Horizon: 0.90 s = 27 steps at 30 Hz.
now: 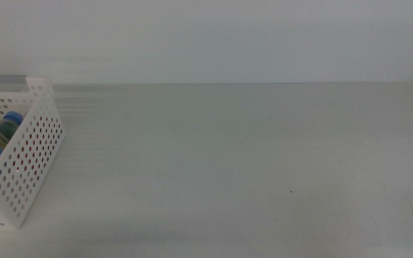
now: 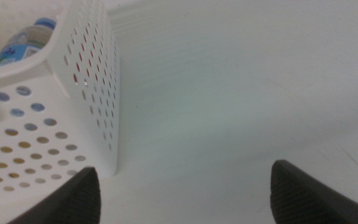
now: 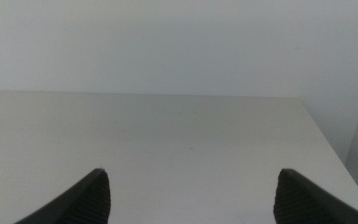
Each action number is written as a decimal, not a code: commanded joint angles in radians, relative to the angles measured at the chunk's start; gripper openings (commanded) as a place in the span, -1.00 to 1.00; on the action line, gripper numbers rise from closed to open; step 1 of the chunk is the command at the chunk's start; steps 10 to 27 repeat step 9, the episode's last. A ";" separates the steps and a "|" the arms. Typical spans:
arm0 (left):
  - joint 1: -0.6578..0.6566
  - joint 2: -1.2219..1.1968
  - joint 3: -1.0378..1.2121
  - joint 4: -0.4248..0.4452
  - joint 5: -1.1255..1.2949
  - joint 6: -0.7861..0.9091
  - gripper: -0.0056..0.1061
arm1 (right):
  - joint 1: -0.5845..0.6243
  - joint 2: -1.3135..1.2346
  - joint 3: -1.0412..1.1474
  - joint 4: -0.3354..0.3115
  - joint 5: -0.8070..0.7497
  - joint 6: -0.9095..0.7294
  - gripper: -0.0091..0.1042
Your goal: Use arms to grab the bottles and put them into the dustbin to the left of the table.
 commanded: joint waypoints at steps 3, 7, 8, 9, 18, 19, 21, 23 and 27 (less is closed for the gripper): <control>-0.004 -0.014 0.015 -0.002 -0.131 -0.009 0.72 | -0.006 -0.027 -0.024 -0.010 -0.080 -0.009 0.46; -0.004 -0.014 0.015 -0.002 -0.130 -0.009 0.72 | -0.006 -0.027 -0.024 -0.010 -0.080 -0.009 0.46; -0.004 -0.014 0.015 -0.002 -0.130 -0.009 0.72 | -0.006 -0.027 -0.024 -0.010 -0.080 -0.009 0.46; -0.004 -0.014 0.015 -0.002 -0.130 -0.009 0.72 | -0.006 -0.027 -0.024 -0.010 -0.080 -0.009 0.46; -0.004 -0.014 0.015 -0.002 -0.130 -0.009 0.72 | -0.006 -0.027 -0.024 -0.010 -0.080 -0.009 0.46; -0.004 -0.014 0.015 -0.002 -0.130 -0.009 0.72 | -0.006 -0.027 -0.024 -0.010 -0.080 -0.009 0.46; -0.004 -0.014 0.015 -0.002 -0.130 -0.009 0.72 | -0.006 -0.027 -0.024 -0.010 -0.080 -0.009 0.46; -0.004 -0.014 0.015 -0.002 -0.130 -0.009 0.72 | -0.006 -0.027 -0.024 -0.010 -0.080 -0.009 0.46; -0.004 -0.014 0.015 -0.002 -0.130 -0.009 0.72 | -0.006 -0.027 -0.024 -0.010 -0.080 -0.009 0.46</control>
